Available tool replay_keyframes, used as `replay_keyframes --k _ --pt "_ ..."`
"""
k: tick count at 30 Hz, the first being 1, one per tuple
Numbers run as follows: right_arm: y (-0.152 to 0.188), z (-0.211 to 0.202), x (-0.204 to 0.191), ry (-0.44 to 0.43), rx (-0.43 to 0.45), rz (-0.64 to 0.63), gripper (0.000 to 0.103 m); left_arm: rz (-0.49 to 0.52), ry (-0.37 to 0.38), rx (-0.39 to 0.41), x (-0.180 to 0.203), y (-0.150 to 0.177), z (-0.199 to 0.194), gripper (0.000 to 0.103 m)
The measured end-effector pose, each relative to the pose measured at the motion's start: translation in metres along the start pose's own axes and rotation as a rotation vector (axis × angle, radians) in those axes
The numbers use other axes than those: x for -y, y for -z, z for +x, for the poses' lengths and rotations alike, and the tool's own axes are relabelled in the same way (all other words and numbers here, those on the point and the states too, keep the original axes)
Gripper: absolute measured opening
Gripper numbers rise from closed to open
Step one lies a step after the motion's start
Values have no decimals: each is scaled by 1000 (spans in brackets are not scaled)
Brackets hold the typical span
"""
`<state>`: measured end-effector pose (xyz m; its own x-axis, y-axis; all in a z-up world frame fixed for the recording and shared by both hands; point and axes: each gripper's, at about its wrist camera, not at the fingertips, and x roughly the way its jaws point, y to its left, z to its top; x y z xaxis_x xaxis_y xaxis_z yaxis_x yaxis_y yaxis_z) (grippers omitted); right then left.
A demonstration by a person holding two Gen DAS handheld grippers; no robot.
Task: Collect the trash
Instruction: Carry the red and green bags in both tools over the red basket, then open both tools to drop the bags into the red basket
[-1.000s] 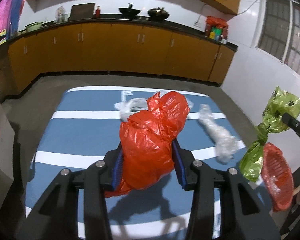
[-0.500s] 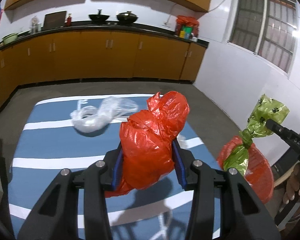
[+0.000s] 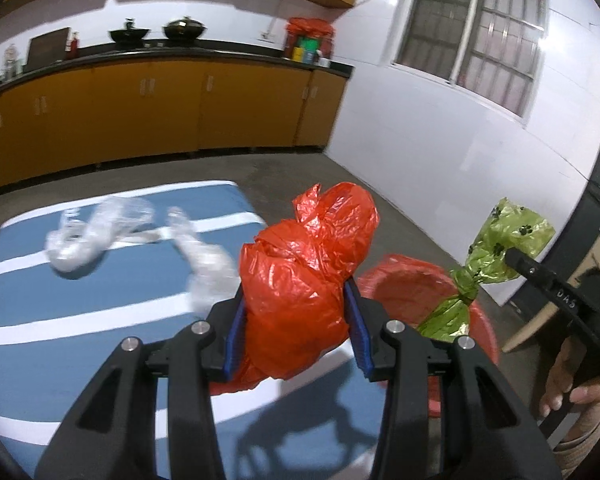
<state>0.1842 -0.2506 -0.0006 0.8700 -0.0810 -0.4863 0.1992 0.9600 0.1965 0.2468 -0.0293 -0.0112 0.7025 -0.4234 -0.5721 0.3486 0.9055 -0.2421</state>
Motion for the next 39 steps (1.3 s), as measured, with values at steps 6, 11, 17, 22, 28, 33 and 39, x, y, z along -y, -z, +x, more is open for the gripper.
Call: replay_keyframes --k 6,11,17,22,28,33,39 --pt "4 -6 38 83 -13 47 1 36 95 -48 43 7 27 43" --pt "8 -6 54 107 -29 55 1 63 147 -85 70 13 47 43" --pt "9 -2 68 114 -41 67 1 88 195 -122 94 21 68 43" --pt "11 -1 74 120 -50 76 1 103 218 -148 107 26 81 44" --pt "11 3 81 120 -62 93 1 111 236 -169 119 23 93 44" --pt "12 6 87 82 -80 112 2 110 265 -191 127 23 103 49" --pt "16 10 96 57 -101 150 37 107 255 -222 126 30 116 60"
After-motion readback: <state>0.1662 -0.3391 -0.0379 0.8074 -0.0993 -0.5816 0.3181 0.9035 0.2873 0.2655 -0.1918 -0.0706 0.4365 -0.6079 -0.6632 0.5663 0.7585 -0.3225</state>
